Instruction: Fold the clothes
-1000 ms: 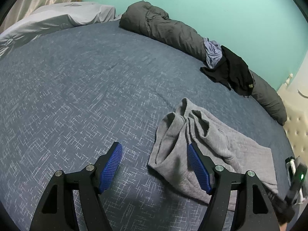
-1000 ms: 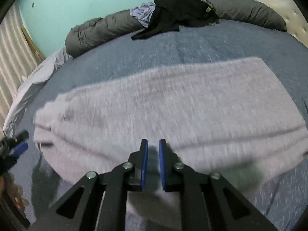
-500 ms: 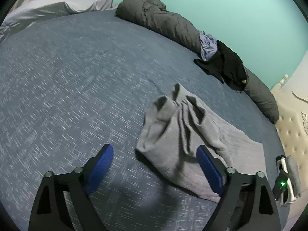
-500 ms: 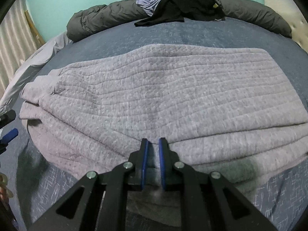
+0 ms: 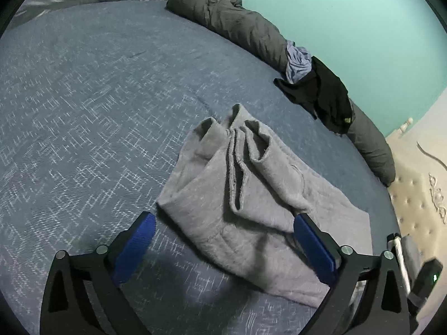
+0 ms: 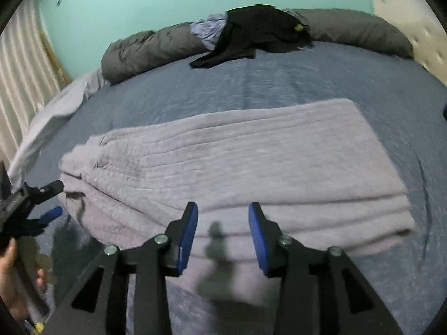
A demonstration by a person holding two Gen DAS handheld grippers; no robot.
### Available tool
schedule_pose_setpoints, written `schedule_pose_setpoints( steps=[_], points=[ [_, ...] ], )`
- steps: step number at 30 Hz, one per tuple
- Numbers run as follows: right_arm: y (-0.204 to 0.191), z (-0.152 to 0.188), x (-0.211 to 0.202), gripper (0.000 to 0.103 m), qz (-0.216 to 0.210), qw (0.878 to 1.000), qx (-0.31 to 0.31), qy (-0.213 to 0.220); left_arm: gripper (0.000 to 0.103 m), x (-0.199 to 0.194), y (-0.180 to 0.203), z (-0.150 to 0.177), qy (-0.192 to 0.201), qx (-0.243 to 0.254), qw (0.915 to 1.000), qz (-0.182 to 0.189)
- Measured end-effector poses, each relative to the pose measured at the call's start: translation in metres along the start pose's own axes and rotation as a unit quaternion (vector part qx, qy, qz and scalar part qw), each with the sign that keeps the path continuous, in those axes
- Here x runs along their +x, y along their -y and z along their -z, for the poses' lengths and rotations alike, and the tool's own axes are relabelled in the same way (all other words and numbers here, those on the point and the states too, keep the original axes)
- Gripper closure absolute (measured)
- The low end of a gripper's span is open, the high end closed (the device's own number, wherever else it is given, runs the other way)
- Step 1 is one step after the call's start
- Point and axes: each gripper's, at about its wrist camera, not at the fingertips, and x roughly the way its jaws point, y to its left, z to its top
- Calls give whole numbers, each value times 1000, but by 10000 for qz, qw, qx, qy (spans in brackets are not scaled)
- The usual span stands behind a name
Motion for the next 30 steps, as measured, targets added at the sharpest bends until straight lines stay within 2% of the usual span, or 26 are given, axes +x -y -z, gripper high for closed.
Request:
schedule_pose_setpoints(
  steps=[3,8,13,25,28,30],
  points=[
    [27,8,-14,60,13,9998,166,-147,1,13,1,1,-70,-218,9997,78],
    [69,23,-31,57,-63,9977,600,-307,0,17,9,-1,86,-277,9996,59],
    [97,33,-46,56,-157,9962,841,-156,0,21,-1,-6,194,-733,9971,69],
    [143,46,-45,55,-400,9896,1368,212,1,34,-6,-7,333,-967,9947,71],
    [150,47,-42,55,-413,9887,1426,204,8,31,-2,-5,398,-942,9948,35],
    [155,48,-40,55,-415,9882,1463,182,21,29,2,-4,434,-878,9952,20]
  ],
)
